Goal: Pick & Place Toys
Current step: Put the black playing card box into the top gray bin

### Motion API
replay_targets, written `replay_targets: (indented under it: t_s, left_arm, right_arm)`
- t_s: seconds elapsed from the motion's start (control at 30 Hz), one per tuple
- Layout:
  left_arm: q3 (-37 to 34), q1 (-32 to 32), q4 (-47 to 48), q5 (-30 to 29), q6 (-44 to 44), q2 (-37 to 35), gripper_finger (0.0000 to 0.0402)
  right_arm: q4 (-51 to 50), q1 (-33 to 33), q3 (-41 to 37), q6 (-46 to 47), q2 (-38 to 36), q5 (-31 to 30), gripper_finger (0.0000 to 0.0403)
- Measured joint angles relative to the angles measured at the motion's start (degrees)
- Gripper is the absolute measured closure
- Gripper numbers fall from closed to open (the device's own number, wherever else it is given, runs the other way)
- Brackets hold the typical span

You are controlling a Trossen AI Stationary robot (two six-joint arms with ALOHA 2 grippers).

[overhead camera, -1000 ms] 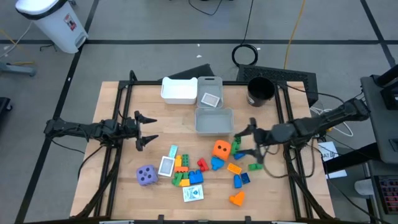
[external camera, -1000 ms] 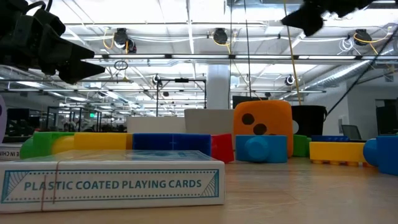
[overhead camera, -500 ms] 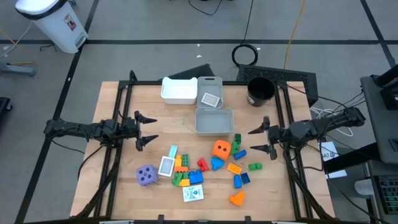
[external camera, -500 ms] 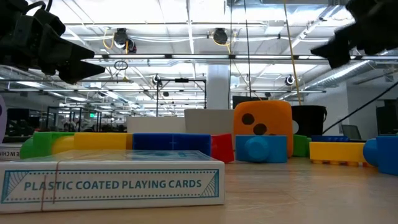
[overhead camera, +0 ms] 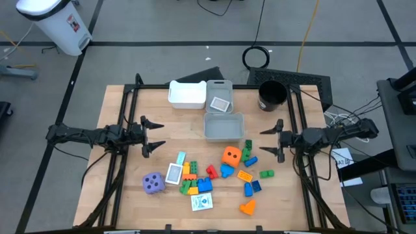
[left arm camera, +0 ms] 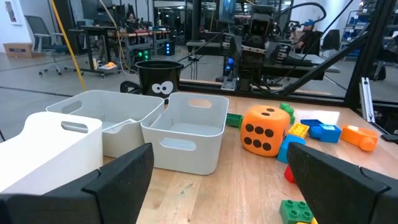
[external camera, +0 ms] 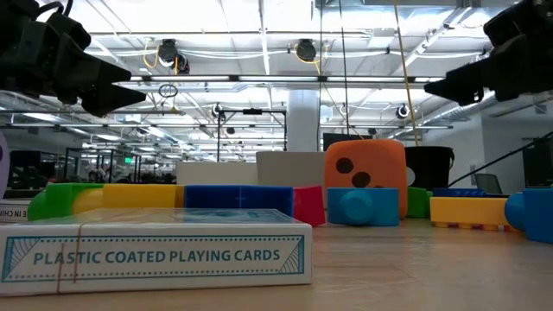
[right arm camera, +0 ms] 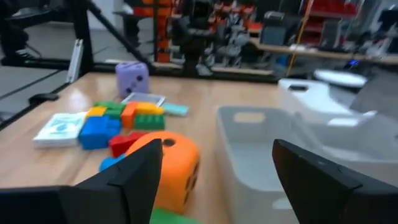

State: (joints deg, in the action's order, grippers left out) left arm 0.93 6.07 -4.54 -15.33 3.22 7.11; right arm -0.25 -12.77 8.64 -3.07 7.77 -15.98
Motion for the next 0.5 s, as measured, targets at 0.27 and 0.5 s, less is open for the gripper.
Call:
replay_targets:
  t_s: [0.27, 0.5]
  left_arm:
    - [0.0, 0.0, 0.0, 0.0, 0.0, 0.0, 0.0027]
    - [0.0, 0.0, 0.0, 0.0, 0.0, 0.0, 0.0027]
  right_arm:
    - [0.1, 6.8, -2.2, -0.8, -7.8, 13.0, 0.0125]
    - [3.1, 11.6, -5.3, 1.5, -7.3, 14.6, 0.0126]
